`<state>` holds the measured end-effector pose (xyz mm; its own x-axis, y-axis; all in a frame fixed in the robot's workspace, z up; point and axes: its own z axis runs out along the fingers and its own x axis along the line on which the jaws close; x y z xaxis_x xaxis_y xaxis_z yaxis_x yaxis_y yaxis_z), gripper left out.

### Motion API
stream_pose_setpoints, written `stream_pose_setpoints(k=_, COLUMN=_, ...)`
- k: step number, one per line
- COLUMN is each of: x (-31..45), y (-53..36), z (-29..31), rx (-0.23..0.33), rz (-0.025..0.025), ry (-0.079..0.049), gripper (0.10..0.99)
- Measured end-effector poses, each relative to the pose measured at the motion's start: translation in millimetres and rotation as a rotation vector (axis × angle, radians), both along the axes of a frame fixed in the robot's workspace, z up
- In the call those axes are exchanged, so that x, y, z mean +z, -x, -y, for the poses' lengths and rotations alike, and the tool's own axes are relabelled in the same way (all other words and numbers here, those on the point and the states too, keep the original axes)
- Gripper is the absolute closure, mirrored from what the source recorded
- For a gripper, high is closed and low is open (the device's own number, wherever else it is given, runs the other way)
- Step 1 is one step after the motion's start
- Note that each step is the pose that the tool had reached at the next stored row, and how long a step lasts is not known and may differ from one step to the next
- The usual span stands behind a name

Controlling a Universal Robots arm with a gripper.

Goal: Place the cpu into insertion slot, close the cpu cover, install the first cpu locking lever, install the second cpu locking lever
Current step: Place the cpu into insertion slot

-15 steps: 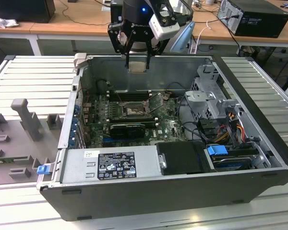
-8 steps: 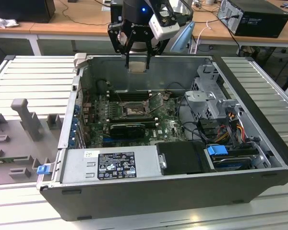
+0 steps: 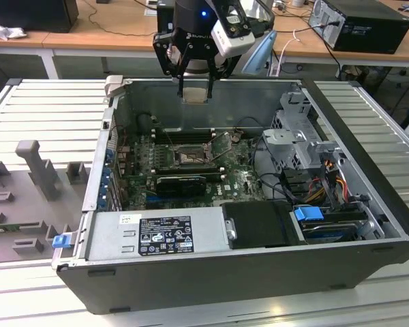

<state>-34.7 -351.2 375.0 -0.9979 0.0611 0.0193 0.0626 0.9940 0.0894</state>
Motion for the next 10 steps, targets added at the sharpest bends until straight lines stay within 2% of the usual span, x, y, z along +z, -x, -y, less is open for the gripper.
stream_pose_setpoints(k=10, x=0.0, y=0.0, z=0.0, rx=-0.023, rz=0.0, ry=0.0, gripper=0.557)
